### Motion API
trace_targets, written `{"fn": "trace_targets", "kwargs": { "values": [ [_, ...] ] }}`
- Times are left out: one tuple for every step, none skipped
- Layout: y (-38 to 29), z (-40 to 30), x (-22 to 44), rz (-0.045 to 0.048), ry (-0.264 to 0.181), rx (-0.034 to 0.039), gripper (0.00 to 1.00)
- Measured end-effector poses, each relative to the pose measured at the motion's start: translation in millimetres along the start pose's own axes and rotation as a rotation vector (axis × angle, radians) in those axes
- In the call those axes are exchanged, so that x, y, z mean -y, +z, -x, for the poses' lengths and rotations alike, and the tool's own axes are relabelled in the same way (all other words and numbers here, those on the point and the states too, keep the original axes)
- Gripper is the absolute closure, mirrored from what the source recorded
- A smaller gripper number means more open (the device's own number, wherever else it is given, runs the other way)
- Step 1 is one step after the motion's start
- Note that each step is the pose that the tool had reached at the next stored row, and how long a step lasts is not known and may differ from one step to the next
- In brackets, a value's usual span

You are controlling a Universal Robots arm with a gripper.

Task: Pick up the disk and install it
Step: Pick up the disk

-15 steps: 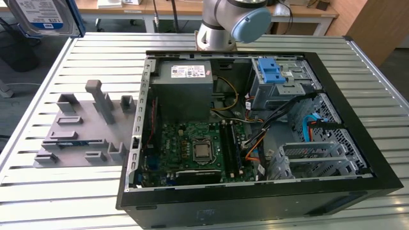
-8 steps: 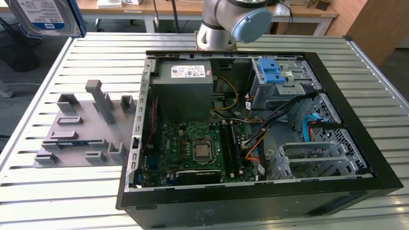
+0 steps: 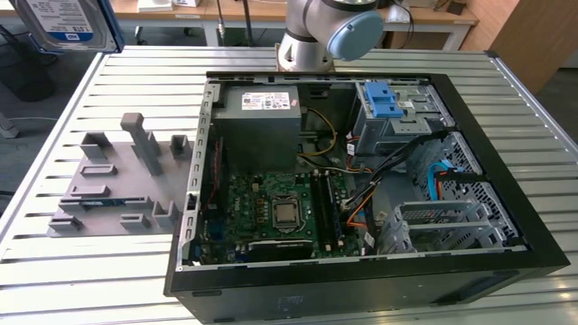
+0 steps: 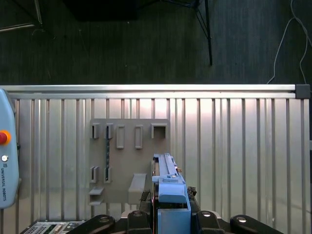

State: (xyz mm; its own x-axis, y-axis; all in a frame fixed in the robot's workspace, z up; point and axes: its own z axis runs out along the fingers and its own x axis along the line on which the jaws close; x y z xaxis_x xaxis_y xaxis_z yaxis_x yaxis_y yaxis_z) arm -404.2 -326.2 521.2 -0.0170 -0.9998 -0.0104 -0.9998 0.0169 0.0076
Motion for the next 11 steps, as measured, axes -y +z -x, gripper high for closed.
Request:
{"fn": "trace_targets", "kwargs": {
  "values": [
    [0.0,0.0,0.3,-0.0001,0.0,0.0,0.64],
    [0.0,0.0,0.5,0.0,0.0,0.0,0.64],
    [0.0,0.0,0.8,0.0,0.0,0.0,0.64],
    [0.0,0.0,1.2,0.0,0.0,0.0,0.64],
    [-0.1,0.0,1.6,0.0001,0.0,0.0,0.64],
    [0.0,0.0,2.0,0.0,0.0,0.0,0.64],
    [0.0,0.0,2.7,0.0,0.0,0.0,0.64],
    [0.0,0.0,3.4,0.0,0.0,0.0,0.64],
    [-0.1,0.0,4.3,0.0001,0.0,0.0,0.64],
    [-0.1,0.0,5.3,0.0,0.0,0.0,0.64],
    [-0.1,0.0,6.3,0.0,0.0,0.0,0.64]
  ]
}}
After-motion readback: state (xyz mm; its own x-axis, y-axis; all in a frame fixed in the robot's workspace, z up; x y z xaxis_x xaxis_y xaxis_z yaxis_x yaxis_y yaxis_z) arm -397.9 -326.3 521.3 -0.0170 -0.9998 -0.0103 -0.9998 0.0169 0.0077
